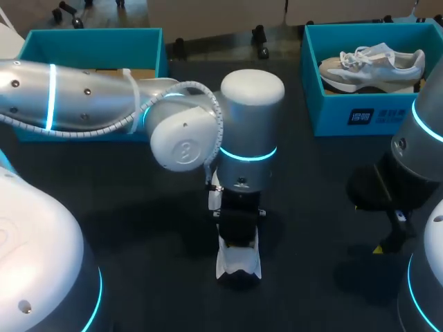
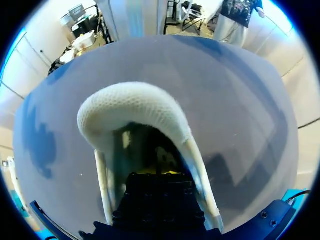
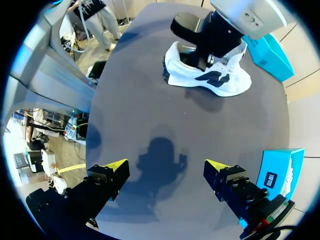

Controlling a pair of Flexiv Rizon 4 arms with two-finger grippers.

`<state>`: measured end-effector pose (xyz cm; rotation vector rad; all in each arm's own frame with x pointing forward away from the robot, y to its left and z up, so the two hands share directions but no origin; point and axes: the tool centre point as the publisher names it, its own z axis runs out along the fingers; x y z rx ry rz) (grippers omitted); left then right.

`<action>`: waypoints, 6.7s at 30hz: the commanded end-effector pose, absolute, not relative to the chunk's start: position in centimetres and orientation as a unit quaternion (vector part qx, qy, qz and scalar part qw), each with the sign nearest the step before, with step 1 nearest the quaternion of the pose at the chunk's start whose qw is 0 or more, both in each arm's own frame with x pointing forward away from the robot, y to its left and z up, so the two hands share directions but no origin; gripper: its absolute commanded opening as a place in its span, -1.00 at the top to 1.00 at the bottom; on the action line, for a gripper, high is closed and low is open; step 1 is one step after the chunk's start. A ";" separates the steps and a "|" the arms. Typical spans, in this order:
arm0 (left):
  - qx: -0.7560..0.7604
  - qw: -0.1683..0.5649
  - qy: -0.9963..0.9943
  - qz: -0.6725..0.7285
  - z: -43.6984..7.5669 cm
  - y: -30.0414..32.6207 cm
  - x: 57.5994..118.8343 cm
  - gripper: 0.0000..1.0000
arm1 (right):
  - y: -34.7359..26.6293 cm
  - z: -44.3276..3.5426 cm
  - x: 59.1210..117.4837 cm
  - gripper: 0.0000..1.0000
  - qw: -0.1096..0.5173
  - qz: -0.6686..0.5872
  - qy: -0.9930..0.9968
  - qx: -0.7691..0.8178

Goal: Take the shoe out of the shoebox, open the shoe tongue, remove and reinsert the insole, then place the shoe into the shoebox

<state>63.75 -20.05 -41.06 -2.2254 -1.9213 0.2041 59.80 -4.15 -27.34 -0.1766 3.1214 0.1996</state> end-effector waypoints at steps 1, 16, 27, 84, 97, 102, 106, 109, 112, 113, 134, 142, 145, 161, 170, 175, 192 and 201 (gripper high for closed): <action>-0.743 0.075 -0.662 0.067 -42.7 -19.6 64.3 1.00 | -4.2 -27.4 59.7 -1.00 0.006 0.064 0.996 -0.057; -0.735 0.035 -0.671 0.088 -36.8 -19.8 65.3 1.00 | -4.2 -27.4 59.7 -1.00 0.006 0.064 0.996 -0.057; -0.755 0.099 -0.646 0.056 -38.3 -20.6 62.8 1.00 | -4.2 -27.4 59.7 -1.00 0.006 0.064 0.996 -0.057; -0.719 0.029 -0.694 0.020 -39.7 -20.1 66.3 1.00 | -4.2 -27.4 59.7 -1.00 0.006 0.064 0.996 -0.057; -0.706 -0.033 -0.708 0.022 -35.8 -19.7 66.4 1.00 | -4.2 -27.4 59.7 -1.00 0.006 0.064 0.996 -0.057; -0.704 -0.037 -0.709 0.021 -35.5 -20.0 66.4 1.00 | -4.2 -27.4 59.7 -1.00 0.006 0.064 0.996 -0.057; -0.700 -0.043 -0.713 0.012 -35.4 -19.8 66.6 1.00 | -4.2 -27.4 59.7 -1.00 0.006 0.064 0.996 -0.057; -0.698 -0.044 -0.715 0.010 -35.5 -19.8 67.0 1.00 | -4.2 -27.4 59.7 -1.00 0.006 0.064 0.996 -0.057; -0.698 -0.045 -0.715 0.006 -35.9 -20.1 67.4 1.00 | -4.2 -27.4 59.7 -1.00 0.006 0.064 0.996 -0.057; -0.698 -0.048 -0.715 0.004 -35.9 -20.1 67.5 1.00 | -4.2 -27.4 59.7 -1.00 0.006 0.064 0.996 -0.057; -0.693 -0.035 -0.720 0.006 -36.9 -19.5 68.1 -0.11 | -4.2 -27.4 59.7 -1.00 0.006 0.064 0.996 -0.057; -0.699 -0.021 -0.715 0.007 -36.6 -19.3 68.4 -1.00 | -4.2 -27.4 59.7 -1.00 0.006 0.064 0.996 -0.057; -0.699 -0.017 -0.715 0.010 -36.7 -19.5 68.7 -1.00 | -4.2 -27.4 59.7 -1.00 0.006 0.064 0.996 -0.057; -0.706 -0.027 -0.707 0.011 -35.3 -20.4 70.1 -1.00 | -4.2 -27.4 59.7 -1.00 0.006 0.064 0.996 -0.057; -0.700 -0.041 -0.713 0.011 -33.9 -19.7 71.5 -1.00 | -4.2 -27.4 59.7 -1.00 0.006 0.064 0.996 -0.057; -0.698 -0.054 -0.714 0.004 -32.6 -19.5 72.3 -1.00 | -4.2 -27.4 59.7 -1.00 0.006 0.064 0.996 -0.057; -0.688 -0.059 -0.723 -0.001 -27.2 -19.2 77.1 -1.00 | -4.2 -27.4 59.7 -1.00 0.006 0.064 0.996 -0.057; -0.692 -0.045 -0.721 0.012 -25.2 -19.7 78.8 -1.00 | -4.2 -27.4 59.7 -1.00 0.006 0.064 0.996 -0.057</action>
